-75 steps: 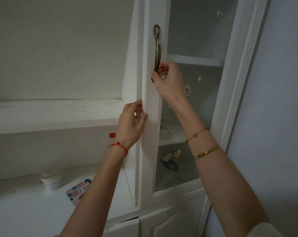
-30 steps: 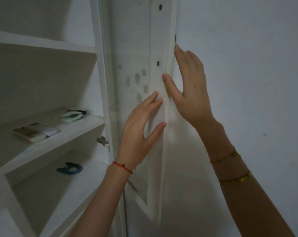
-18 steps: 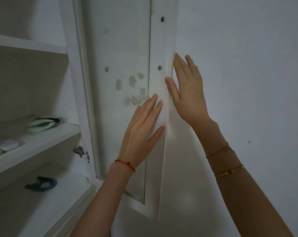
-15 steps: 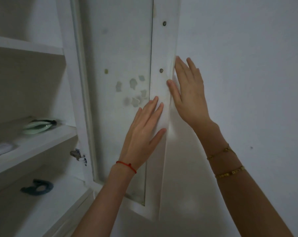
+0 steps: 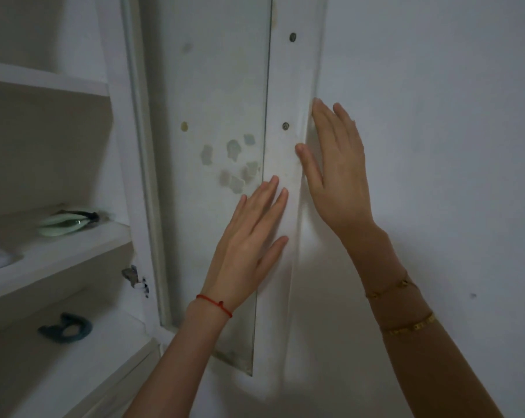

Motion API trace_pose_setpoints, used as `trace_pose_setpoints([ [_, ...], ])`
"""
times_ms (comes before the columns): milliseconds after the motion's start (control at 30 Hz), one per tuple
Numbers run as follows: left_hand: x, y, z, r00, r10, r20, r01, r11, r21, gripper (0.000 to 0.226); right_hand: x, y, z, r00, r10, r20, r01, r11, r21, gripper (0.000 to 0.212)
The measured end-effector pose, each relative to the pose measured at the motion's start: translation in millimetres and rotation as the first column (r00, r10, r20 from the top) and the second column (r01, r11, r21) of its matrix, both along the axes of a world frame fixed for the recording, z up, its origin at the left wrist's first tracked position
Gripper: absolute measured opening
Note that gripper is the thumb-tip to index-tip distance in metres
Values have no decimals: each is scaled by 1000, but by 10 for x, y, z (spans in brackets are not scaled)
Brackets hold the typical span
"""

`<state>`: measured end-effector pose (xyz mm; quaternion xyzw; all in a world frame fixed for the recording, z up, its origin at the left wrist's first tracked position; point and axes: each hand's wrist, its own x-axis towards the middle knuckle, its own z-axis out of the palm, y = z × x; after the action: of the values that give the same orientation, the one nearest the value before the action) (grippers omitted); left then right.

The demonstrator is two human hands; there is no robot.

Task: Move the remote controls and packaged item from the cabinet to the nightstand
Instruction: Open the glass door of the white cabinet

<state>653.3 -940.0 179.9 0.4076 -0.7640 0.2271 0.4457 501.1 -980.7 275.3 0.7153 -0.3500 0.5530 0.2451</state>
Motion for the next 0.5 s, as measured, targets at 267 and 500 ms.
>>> trace_pose_setpoints([
  [267, 164, 193, 43, 993, 33, -115, -26, 998, 57, 61, 177, 269, -13, 993, 109, 37, -102, 983, -150, 49],
  [500, 589, 485, -14, 959, 225, -174, -210, 973, 99, 59, 721, 300, -269, 942, 331, -61, -329, 944, 34, 50],
])
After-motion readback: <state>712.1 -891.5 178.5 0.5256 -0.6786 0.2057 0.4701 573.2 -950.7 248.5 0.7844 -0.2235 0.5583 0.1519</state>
